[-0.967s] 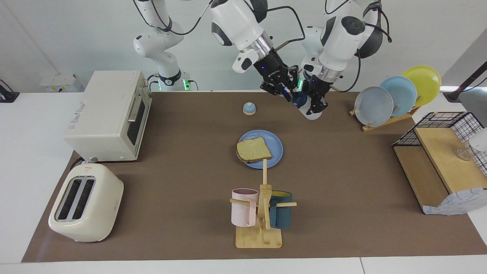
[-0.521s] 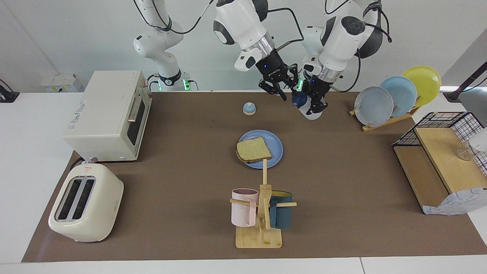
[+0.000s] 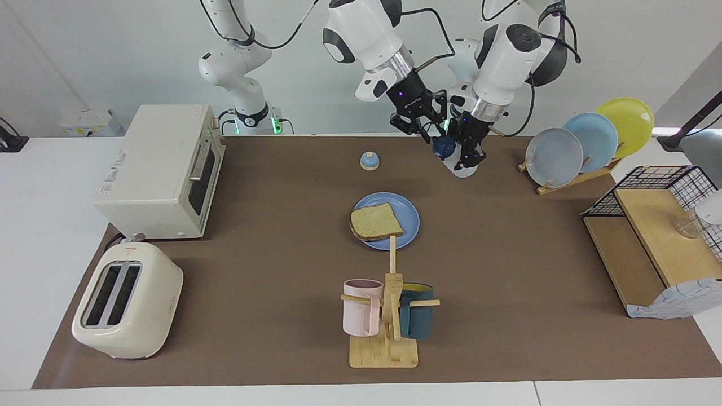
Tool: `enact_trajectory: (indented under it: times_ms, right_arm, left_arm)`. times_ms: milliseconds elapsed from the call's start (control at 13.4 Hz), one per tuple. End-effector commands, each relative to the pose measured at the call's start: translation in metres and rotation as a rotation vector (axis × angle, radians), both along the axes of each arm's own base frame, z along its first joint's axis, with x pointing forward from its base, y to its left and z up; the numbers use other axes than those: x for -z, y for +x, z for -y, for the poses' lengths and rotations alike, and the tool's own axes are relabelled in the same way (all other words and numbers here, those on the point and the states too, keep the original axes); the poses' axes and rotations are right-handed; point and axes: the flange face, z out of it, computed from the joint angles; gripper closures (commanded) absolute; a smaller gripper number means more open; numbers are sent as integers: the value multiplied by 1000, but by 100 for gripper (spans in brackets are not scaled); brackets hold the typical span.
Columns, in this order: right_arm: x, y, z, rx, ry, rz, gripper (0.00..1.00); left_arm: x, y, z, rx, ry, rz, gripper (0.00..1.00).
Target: Put bread on plate and add seasoning
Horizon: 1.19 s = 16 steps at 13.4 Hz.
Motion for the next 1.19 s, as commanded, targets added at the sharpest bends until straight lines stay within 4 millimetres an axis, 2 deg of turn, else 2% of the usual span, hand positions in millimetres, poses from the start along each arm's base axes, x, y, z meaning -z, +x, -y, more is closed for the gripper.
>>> enact_trajectory:
  times_ms: [0,149,298,669,818,1116]
  right_arm:
    - [-1,-1,9,3,-14,3,76]
    - [-2,1,9,7,-11,5,100]
    - [-4,2,9,24,3,-1,100]
    - [-13,16,10,204,110,-54,100]
    - [-19,24,19,261,160,-89,100]
    - [-22,28,23,309,223,-138,100]
  left_arm:
    - [-2,-6,-1,12,-10,-2,100]
    - [-2,-6,-1,12,-10,-2,100]
    - [-2,-6,-1,12,-10,-2,100]
    - [-2,-6,-1,9,-9,-3,100]
    - [-2,-7,0,12,-8,-5,100]
    - [0,-11,3,30,10,-19,100]
